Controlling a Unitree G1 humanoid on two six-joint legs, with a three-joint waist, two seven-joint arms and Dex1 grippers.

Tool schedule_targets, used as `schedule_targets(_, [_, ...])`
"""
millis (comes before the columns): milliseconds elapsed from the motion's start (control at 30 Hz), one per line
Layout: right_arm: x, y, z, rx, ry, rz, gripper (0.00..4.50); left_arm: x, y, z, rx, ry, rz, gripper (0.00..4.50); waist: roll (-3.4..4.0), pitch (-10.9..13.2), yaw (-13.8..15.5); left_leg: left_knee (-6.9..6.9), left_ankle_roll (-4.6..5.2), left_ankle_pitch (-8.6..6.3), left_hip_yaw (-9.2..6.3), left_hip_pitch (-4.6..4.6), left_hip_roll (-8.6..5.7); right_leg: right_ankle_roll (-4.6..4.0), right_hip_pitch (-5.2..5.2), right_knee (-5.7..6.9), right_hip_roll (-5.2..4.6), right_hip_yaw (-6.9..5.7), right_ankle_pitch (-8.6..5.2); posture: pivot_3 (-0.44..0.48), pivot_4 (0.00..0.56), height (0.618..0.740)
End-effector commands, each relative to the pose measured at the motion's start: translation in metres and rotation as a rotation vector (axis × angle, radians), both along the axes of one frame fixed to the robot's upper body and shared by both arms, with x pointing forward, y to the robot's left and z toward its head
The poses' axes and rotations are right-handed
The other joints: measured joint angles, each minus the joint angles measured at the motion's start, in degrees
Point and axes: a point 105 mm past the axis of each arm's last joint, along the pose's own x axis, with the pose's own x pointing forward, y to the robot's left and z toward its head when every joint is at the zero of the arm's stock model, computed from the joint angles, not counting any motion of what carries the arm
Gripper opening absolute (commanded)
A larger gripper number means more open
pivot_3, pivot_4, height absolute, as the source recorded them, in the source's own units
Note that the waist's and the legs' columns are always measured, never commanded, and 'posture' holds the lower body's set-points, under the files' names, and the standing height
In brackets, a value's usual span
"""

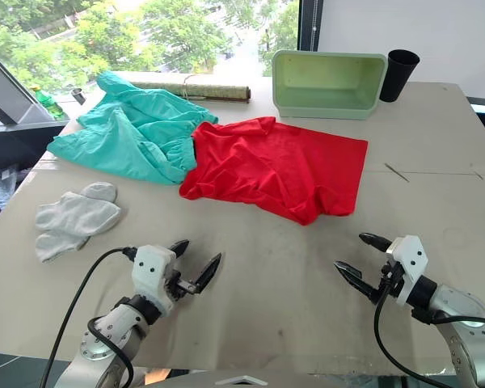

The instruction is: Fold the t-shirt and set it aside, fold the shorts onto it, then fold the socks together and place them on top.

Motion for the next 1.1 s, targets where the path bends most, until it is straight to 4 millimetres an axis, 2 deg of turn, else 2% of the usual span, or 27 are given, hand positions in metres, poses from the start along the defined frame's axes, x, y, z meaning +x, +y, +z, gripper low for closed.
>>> schedule_targets(33, [-0.005,-0.005,0.009,-0.014,-0.028,0.012,4.45,-0.006,-0.004,0.014,-0.016,-0.041,-0.06,4.5,0.0,0.0,0.0,0.0,0.0,0.0,0.0,0.0,0.0,0.0,0.0,0.0,0.0,0.0,0.0,0.0,0.15,0.74])
schedule_targets(267, [-0.015,-0.006,0.009,-0.03,-0.006,0.01,4.45,-0.016,-0.009,0.012,-0.039,-0.016,-0.141,4.5,0.01,0.0,0.0,-0.03,-0.01,-0.02,0.0,0.01,0.0,0.0,-0.02,-0.01,-0.02,0.0,0.0,0.0,0.15,0.74])
schedule_targets(567, [-0.014,-0.006,0.013,-0.037,-0.005,0.018,4.45,-0.012,-0.004,0.021,-0.023,-0.057,-0.158,4.5,0.01,0.0,0.0,0.0,-0.03,-0.03,0.0,0.01,0.0,0.0,-0.01,0.0,-0.03,0.01,-0.01,0.0,0.15,0.74])
schedule_targets(667, [-0.008,-0.004,0.02,-0.038,-0.025,0.043,4.45,0.003,0.007,0.035,0.0,-0.111,-0.135,4.5,0.01,0.0,0.0,0.01,-0.03,-0.03,-0.01,0.02,0.0,0.0,-0.01,0.02,-0.02,0.0,0.0,0.0,0.15,0.74])
schedule_targets(867, [0.007,0.0,0.036,-0.035,-0.073,0.083,4.45,0.037,0.009,0.063,0.049,-0.194,-0.119,4.5,0.0,0.0,0.1,0.07,0.04,0.01,0.01,0.01,-0.03,0.01,0.09,0.05,0.01,0.01,0.02,0.0,0.15,0.74])
schedule_targets(1000, [0.015,0.013,0.058,0.005,-0.126,0.146,4.45,0.085,0.004,0.084,0.106,-0.267,-0.031,4.5,-0.04,0.0,0.3,0.11,0.04,0.03,-0.03,0.01,-0.06,0.08,0.12,0.11,0.21,0.01,0.23,0.0,0.15,0.74])
schedule_targets(1100, [0.016,0.021,0.064,0.009,-0.142,0.167,4.45,0.105,-0.008,0.09,0.098,-0.277,-0.038,4.5,-0.08,0.0,0.2,0.11,0.03,0.03,-0.02,0.02,-0.05,0.09,0.15,0.1,0.41,0.07,0.25,0.0,0.15,0.74])
